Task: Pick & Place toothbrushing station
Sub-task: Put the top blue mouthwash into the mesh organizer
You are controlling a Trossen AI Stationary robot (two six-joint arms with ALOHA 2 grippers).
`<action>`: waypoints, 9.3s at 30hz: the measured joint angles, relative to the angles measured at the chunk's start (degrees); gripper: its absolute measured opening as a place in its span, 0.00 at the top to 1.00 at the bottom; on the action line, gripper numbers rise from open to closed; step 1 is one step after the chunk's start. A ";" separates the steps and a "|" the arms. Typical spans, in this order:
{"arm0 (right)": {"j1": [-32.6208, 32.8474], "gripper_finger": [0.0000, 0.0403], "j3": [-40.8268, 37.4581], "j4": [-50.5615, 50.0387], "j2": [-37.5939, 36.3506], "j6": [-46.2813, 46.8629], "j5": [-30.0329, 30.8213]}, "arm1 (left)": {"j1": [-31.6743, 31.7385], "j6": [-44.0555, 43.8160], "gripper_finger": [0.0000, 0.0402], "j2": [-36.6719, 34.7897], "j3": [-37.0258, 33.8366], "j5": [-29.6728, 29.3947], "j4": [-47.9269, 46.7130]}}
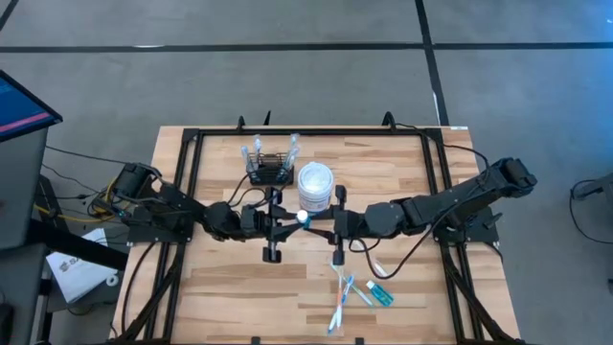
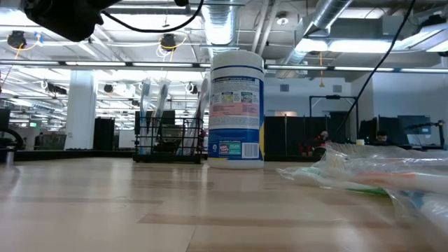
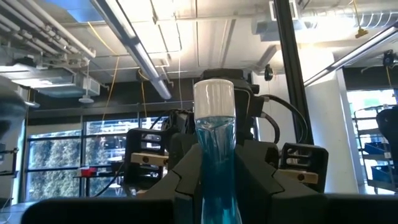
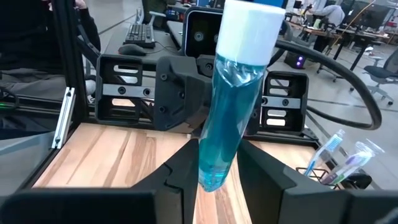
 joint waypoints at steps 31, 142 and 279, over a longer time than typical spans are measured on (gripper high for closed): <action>-0.36 0.97 -0.02 -2.14 0.28 -0.68 -0.17 | 0.16 -0.26 0.73 -2.50 -2.82 -0.69 -1.73; -3.02 0.86 -0.02 -9.56 0.48 6.01 -11.15 | 2.56 -7.98 0.68 -14.25 1.53 5.02 -31.56; -3.54 0.59 -0.02 -23.53 0.42 12.52 -12.00 | 1.69 -15.34 0.78 -27.36 -8.09 -37.95 -52.88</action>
